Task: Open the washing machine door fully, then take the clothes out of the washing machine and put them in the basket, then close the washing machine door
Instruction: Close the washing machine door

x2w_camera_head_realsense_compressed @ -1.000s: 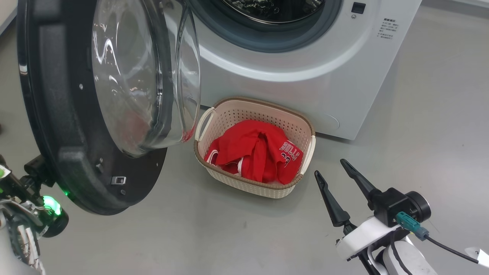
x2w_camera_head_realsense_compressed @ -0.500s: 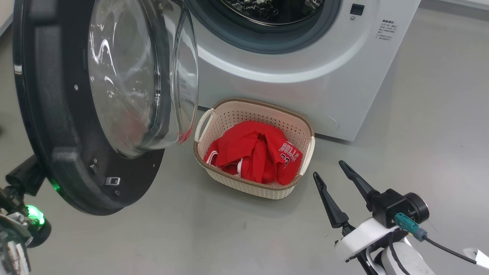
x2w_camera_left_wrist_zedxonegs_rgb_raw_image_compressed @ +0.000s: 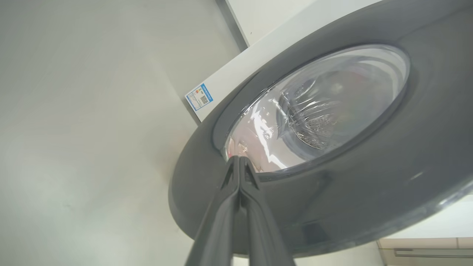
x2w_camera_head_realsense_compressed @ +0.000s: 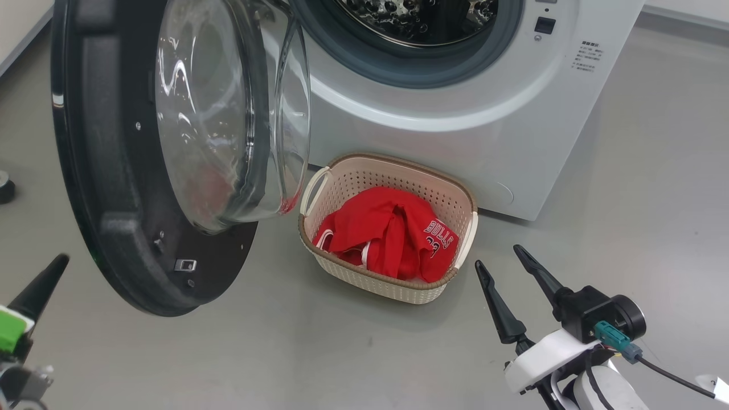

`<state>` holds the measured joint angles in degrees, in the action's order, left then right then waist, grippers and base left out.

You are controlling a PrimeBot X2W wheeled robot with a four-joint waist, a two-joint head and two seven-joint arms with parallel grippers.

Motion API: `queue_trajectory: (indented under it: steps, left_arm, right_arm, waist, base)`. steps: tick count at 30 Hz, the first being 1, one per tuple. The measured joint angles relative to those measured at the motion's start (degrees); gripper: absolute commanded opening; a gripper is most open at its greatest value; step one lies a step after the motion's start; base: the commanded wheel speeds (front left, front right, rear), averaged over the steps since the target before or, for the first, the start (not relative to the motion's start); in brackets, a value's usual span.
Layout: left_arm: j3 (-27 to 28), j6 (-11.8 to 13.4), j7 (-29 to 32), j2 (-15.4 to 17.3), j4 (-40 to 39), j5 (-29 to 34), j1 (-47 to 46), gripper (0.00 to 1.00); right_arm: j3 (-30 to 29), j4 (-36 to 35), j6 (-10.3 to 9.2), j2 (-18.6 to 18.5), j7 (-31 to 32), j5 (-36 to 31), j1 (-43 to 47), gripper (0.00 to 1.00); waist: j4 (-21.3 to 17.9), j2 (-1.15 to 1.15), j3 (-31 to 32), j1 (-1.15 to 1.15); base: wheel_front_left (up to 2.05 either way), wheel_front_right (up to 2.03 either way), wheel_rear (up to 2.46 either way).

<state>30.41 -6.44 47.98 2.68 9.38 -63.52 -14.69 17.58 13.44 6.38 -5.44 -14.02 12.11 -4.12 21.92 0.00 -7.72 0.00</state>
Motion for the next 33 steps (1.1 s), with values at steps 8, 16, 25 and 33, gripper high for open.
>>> queue_trajectory:
  steps: [8, 16, 25, 33]
  left_arm:
    - [-2.9, -0.9, -12.1, 3.8, -4.4, 15.3, 7.7, 0.0]
    - [-9.2, -0.9, -23.9, 3.4, -8.2, 22.4, 11.9, 0.0]
    - [-17.4, -0.9, -36.0, 4.7, -9.7, 28.0, 15.9, 0.0]
    - [-20.9, -0.9, -44.0, 5.3, -6.8, 30.4, 19.2, 0.0]
  right_arm:
    - [0.1, -0.1, 0.0, 0.1, 0.0, 0.0, 0.0, 1.0]
    - [0.1, -0.2, 0.0, 0.1, 0.0, 0.0, 0.0, 1.0]
    - [0.0, -0.3, 0.01, 0.1, 0.0, 0.0, 0.2, 1.0]
    - [0.0, -0.4, 0.01, 0.2, -0.2, 0.0, 0.8, 1.0]
  waist:
    - [0.3, 0.0, 0.3, 0.0]
    - [0.3, 0.0, 0.5, 0.0]
    - [0.4, 0.0, 0.9, 0.0]
    - [0.5, 0.0, 1.1, 0.0]
  base:
    - [0.0, 0.0, 0.0]
    - [0.0, 0.0, 0.0]
    - [0.0, 0.0, 0.0]
    - [0.0, 0.0, 0.0]
